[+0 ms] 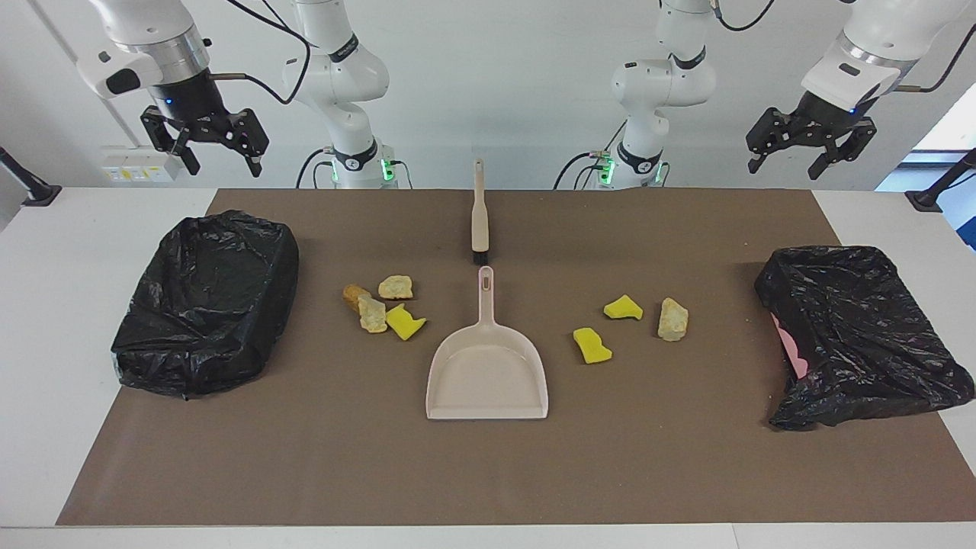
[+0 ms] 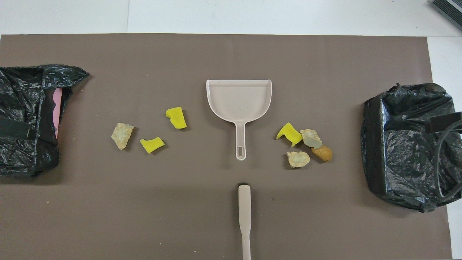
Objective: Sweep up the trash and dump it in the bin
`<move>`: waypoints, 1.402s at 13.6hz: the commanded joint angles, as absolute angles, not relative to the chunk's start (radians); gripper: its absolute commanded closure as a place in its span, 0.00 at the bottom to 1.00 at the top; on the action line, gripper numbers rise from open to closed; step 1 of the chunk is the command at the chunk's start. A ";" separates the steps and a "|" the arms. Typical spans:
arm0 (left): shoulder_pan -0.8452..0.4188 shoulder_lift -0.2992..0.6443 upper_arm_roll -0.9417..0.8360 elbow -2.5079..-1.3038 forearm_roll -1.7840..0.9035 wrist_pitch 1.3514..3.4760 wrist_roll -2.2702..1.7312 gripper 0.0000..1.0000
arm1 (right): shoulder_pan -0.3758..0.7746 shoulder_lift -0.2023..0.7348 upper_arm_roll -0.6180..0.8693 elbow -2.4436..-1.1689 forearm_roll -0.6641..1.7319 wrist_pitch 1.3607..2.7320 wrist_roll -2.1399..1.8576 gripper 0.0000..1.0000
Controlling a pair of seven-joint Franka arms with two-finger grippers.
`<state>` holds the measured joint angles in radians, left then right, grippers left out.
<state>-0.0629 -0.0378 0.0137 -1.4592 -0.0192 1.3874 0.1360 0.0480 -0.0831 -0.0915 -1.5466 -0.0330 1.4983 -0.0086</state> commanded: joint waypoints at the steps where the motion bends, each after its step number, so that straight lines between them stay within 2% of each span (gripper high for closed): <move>1: -0.069 -0.035 0.014 -1.442 -0.006 1.376 0.133 0.00 | 0.038 -0.109 -0.086 -1.578 -0.029 1.511 0.006 0.00; 19: -0.100 -0.052 -0.005 -1.474 -0.020 1.433 0.129 0.00 | 0.034 -0.129 -0.091 -1.609 -0.029 1.511 -0.055 0.00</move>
<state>-0.0759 -0.0379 -0.0128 -1.4590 -0.0214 1.4186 0.1355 0.0440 -0.1028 -0.0943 -1.5757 -0.0330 1.4982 -0.0362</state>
